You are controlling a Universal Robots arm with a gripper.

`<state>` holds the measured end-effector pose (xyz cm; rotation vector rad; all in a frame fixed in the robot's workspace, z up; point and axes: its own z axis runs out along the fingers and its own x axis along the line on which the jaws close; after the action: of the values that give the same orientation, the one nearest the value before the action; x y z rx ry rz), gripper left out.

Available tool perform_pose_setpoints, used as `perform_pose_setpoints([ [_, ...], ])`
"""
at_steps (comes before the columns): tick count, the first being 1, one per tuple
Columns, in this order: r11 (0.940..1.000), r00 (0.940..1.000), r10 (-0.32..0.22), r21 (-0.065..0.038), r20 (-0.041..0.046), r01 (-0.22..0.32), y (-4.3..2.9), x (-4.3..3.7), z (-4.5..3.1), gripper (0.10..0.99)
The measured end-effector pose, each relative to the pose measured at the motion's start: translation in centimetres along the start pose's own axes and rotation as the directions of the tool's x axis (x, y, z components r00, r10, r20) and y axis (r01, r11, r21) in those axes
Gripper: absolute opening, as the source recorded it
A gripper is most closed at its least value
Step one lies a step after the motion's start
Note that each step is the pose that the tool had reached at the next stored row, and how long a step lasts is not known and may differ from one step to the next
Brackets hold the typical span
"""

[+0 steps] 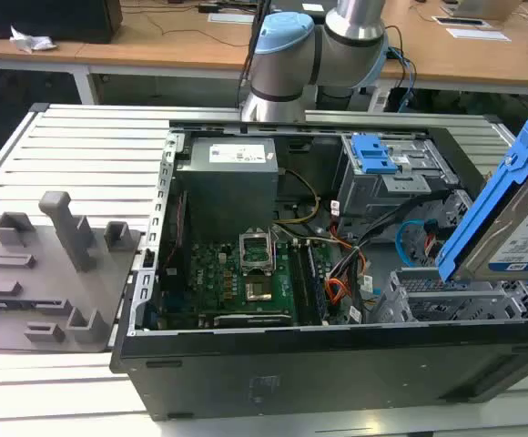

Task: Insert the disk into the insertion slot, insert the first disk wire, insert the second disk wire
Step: 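Insert the disk into the insertion slot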

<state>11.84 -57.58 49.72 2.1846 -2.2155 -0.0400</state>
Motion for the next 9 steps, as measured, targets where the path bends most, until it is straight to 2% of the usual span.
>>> perform_pose_setpoints([
  [9, 1.0000, 1.0000, 0.000, 0.000, -0.0001, 0.000, -0.04, -0.02, 0.91, 0.365],
])
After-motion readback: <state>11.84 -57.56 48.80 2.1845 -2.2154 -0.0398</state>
